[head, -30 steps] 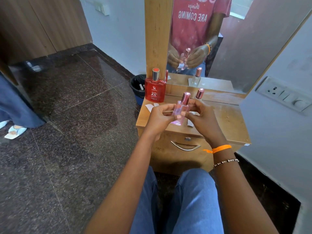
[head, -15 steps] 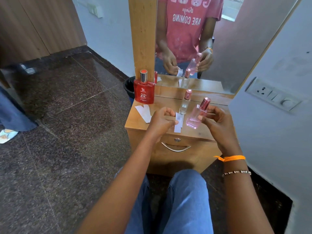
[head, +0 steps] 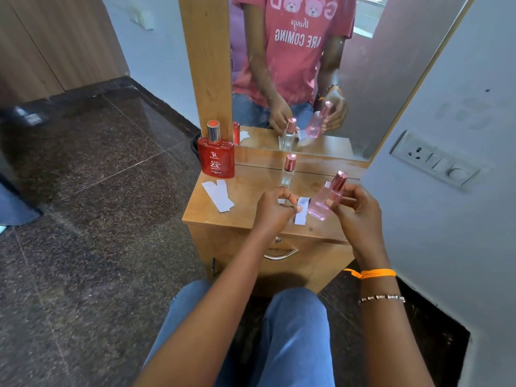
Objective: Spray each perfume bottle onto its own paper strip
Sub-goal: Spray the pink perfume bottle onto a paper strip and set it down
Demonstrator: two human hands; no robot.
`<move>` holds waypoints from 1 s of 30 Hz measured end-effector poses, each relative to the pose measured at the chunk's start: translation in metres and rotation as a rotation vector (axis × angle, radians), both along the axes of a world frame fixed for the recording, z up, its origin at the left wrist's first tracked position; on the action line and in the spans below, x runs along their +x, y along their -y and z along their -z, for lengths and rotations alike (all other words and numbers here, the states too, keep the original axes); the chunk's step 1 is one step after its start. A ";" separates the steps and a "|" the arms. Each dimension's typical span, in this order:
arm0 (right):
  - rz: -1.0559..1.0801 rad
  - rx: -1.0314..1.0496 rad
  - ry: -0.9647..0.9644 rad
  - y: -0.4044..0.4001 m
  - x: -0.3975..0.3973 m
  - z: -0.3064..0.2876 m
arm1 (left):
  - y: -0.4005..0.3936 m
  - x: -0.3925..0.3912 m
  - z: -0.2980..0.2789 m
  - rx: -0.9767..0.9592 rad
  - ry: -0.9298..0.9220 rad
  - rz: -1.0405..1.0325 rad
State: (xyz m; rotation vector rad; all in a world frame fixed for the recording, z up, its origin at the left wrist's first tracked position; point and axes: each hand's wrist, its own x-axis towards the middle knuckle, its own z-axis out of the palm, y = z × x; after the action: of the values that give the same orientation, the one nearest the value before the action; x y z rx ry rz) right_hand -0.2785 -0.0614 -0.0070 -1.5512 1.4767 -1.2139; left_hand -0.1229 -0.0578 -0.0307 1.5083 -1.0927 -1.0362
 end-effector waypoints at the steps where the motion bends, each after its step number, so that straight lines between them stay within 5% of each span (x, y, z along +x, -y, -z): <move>1: 0.016 -0.001 0.001 0.001 0.000 0.002 | 0.000 0.000 0.001 -0.002 -0.023 0.004; 14: 0.166 0.018 0.162 0.026 0.017 0.015 | 0.004 0.001 -0.001 0.034 0.112 0.070; 30: 0.128 -0.040 0.102 0.036 0.019 0.018 | 0.004 -0.013 -0.006 -0.002 0.728 0.099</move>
State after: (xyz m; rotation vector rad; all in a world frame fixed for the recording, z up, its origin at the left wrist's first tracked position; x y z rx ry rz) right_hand -0.2594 -0.0974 -0.0251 -1.4164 1.5116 -1.3836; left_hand -0.1356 -0.0613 -0.0245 1.9040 -1.6721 -0.5375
